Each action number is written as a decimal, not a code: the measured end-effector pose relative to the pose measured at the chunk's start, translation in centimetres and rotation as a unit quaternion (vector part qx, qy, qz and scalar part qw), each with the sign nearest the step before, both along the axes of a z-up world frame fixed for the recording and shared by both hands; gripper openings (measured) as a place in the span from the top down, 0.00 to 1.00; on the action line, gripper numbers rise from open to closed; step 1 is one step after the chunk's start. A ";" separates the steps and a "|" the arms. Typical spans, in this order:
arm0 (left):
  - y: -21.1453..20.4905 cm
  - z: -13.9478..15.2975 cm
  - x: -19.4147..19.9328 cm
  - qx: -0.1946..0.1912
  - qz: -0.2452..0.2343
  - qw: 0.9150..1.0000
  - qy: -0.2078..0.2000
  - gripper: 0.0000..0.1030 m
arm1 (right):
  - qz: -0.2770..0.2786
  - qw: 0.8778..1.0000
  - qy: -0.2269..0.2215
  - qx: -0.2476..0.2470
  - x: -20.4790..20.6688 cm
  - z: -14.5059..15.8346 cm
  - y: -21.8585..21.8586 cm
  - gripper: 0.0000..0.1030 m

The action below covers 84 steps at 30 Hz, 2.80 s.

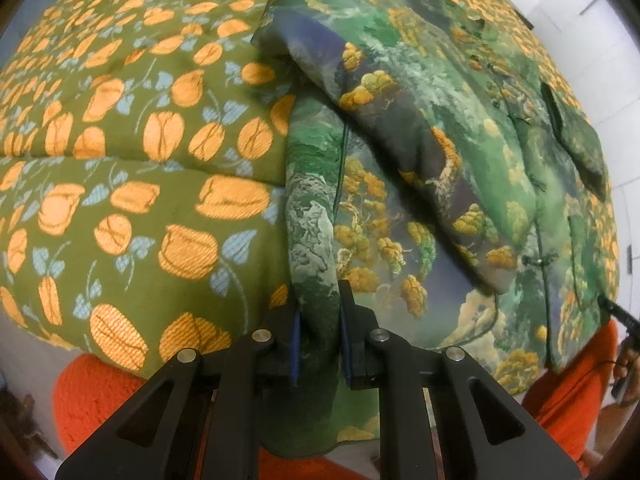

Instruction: Fold large clothes

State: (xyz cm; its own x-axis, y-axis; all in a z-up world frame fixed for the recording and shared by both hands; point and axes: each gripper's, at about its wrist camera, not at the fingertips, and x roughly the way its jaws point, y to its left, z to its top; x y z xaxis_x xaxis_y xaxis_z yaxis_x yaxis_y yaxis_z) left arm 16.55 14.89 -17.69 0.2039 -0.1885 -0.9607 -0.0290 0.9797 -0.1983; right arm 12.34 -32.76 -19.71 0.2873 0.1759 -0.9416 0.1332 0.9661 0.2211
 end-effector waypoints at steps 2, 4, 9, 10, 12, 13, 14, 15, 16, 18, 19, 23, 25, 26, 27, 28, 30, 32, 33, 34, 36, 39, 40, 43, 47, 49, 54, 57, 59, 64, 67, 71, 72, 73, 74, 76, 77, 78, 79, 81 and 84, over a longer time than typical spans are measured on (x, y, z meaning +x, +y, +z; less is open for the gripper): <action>-0.1 -0.4 0.6 0.005 0.001 1.000 0.004 0.81 | 0.002 1.000 0.005 -0.012 0.0 -0.7 0.4 0.85; -0.4 -0.2 0.8 0.024 -0.004 1.000 -0.002 0.71 | -0.006 1.000 0.010 -0.015 0.3 -1.5 0.4 0.84; -1.4 4.3 -0.3 0.111 -0.023 0.992 -0.054 0.56 | -0.041 0.999 -0.019 -0.019 -0.5 -0.2 -0.4 0.47; -1.7 5.5 -0.9 0.124 -0.030 0.989 -0.073 0.51 | -0.046 0.998 -0.029 -0.018 -1.2 0.5 -0.8 0.37; -3.2 8.3 -1.9 0.153 -0.061 0.979 -0.124 0.34 | -0.050 0.997 -0.053 -0.027 -2.1 2.3 -0.7 0.35; -4.7 9.8 -2.2 0.171 -0.092 0.968 -0.157 0.24 | -0.049 0.996 -0.062 -0.034 -2.5 3.0 -0.6 0.35; -6.2 10.8 -2.5 0.184 -0.126 0.958 -0.183 0.12 | -0.048 0.995 -0.077 -0.044 -2.9 3.8 -0.3 0.35; -8.6 11.5 -2.8 0.198 -0.179 0.941 -0.208 0.07 | -0.049 0.994 -0.085 -0.049 -3.1 4.3 -0.2 0.32; -10.2 11.7 -3.0 0.207 -0.216 0.928 -0.223 0.02 | -0.052 0.993 -0.094 -0.050 -3.4 4.8 0.0 0.32; -14.2 10.5 -3.1 0.224 -0.303 0.893 -0.245 0.02 | -0.054 0.992 -0.108 -0.037 -3.3 5.3 0.7 0.32; -16.3 9.0 -3.0 0.238 -0.347 0.874 -0.244 0.02 | -0.053 0.992 -0.112 -0.030 -3.0 5.5 1.3 0.32; -20.3 2.8 -0.5 0.259 -0.413 0.852 -0.192 0.02 | -0.036 0.991 -0.126 -0.026 -3.1 5.8 3.6 0.32; -20.2 0.2 1.6 0.271 -0.404 0.858 -0.162 0.02 | -0.027 0.991 -0.130 -0.023 -3.5 5.8 4.7 0.32; -19.9 -0.4 2.1 0.274 -0.396 0.862 -0.155 0.12 | -0.025 0.991 -0.131 -0.024 -3.9 5.8 5.0 0.32; -19.4 -0.9 3.0 0.271 -0.383 0.871 -0.145 0.21 | -0.024 0.991 -0.132 -0.027 -4.3 5.8 5.2 0.32; -18.4 -1.0 4.0 0.246 -0.366 0.889 -0.125 0.42 | -0.023 0.991 -0.132 -0.028 -4.6 5.8 5.2 0.32; -16.6 0.1 5.1 0.185 -0.329 0.919 -0.112 0.86 | -0.021 0.990 -0.133 -0.035 -5.3 5.8 5.5 0.32; -15.1 2.4 5.6 0.170 -0.294 0.931 -0.137 0.90 | -0.021 0.990 -0.138 -0.037 -5.7 5.9 5.7 0.32; -14.1 3.8 5.6 0.164 -0.276 0.934 -0.156 0.90 | -0.021 0.989 -0.140 -0.037 -5.8 5.9 5.7 0.32; -12.5 5.6 5.7 0.158 -0.251 0.939 -0.176 0.90 | -0.022 0.989 -0.143 -0.035 -5.8 6.0 5.8 0.32; -8.7 9.0 5.9 0.133 -0.194 0.950 -0.204 0.90 | -0.021 0.988 -0.149 -0.031 -5.6 6.3 6.1 0.32; -1.6 13.0 6.4 0.114 -0.092 0.960 -0.240 0.90 | -0.009 0.986 -0.161 -0.033 -5.1 6.9 6.9 0.32; 1.8 14.3 6.5 0.119 -0.048 0.959 -0.252 0.90 | -0.002 0.986 -0.165 -0.037 -4.9 7.2 7.4 0.32; 8.6 15.1 6.6 0.145 0.051 0.953 -0.259 0.90 | 0.019 0.984 -0.173 -0.042 -4.5 7.7 8.7 0.32; 19.0 12.8 6.1 0.159 0.199 0.940 -0.226 0.85 | 0.037 0.983 -0.174 -0.038 -4.2 7.7 10.0 0.32; 23.1 10.5 5.7 0.192 0.276 0.921 -0.197 0.75 | 0.040 0.984 -0.171 -0.037 -4.2 7.5 10.2 0.32; 26.4 7.9 2.9 0.186 0.365 0.896 -0.171 0.25 | 0.039 0.985 -0.165 -0.041 -4.1 7.3 10.2 0.32; 25.0 8.1 1.8 0.168 0.355 0.903 -0.175 0.23 | 0.034 0.985 -0.161 -0.048 -4.2 7.2 9.9 0.32; 22.4 8.8 1.8 0.151 0.328 0.913 -0.189 0.20 | 0.030 0.986 -0.156 -0.053 -4.1 7.0 9.5 0.32; 12.5 12.0 2.3 0.100 0.231 0.938 -0.238 0.09 | 0.046 0.982 -0.161 -0.083 -2.7 7.3 8.7 0.32; 6.0 12.4 2.9 0.073 0.170 0.948 -0.260 0.05 | 0.087 0.969 -0.180 -0.147 0.0 8.1 8.4 0.30; -2.1 10.7 3.0 0.037 0.102 0.959 -0.260 0.04 | 0.155 0.939 -0.195 -0.237 6.9 7.8 8.3 0.23; -3.9 9.8 3.2 0.038 0.088 0.962 -0.254 0.04 | 0.170 0.933 -0.193 -0.253 8.6 7.3 8.4 0.22; -5.6 8.7 3.4 0.043 0.075 0.966 -0.243 0.04 | 0.189 0.923 -0.193 -0.274 10.5 6.6 8.7 0.22; -7.2 7.4 3.6 0.048 0.062 0.970 -0.229 0.04 | 0.218 0.910 -0.186 -0.300 12.8 5.3 9.3 0.22; -8.9 5.7 3.5 0.064 0.036 0.974 -0.214 0.05 | 0.268 0.882 -0.164 -0.352 16.1 2.8 10.5 0.22; -9.6 5.1 3.2 0.078 0.023 0.974 -0.209 0.05 | 0.293 0.863 -0.154 -0.381 17.6 1.4 11.0 0.22; -10.1 4.5 2.9 0.097 0.008 0.973 -0.208 0.05 | 0.312 0.843 -0.147 -0.413 19.0 0.0 11.5 0.24; -10.1 4.1 2.7 0.113 0.001 0.971 -0.209 0.05 | 0.321 0.829 -0.143 -0.435 20.3 -1.0 11.8 0.24; -9.8 3.4 2.5 0.126 0.000 0.970 -0.209 0.05 | 0.314 0.819 -0.142 -0.458 22.9 -2.3 11.9 0.24; -8.6 2.7 2.9 0.114 0.015 0.974 -0.195 0.05 | 0.274 0.861 -0.125 -0.410 25.7 -2.1 10.3 0.32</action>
State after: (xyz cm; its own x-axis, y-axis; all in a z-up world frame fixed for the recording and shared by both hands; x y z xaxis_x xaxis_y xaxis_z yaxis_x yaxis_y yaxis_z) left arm 19.42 6.32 -14.99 0.5646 0.0318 -0.8248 -0.0246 0.9995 0.0217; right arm 38.07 -22.45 -21.83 0.5848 -0.3440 -0.7346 -0.3447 0.7144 -0.6090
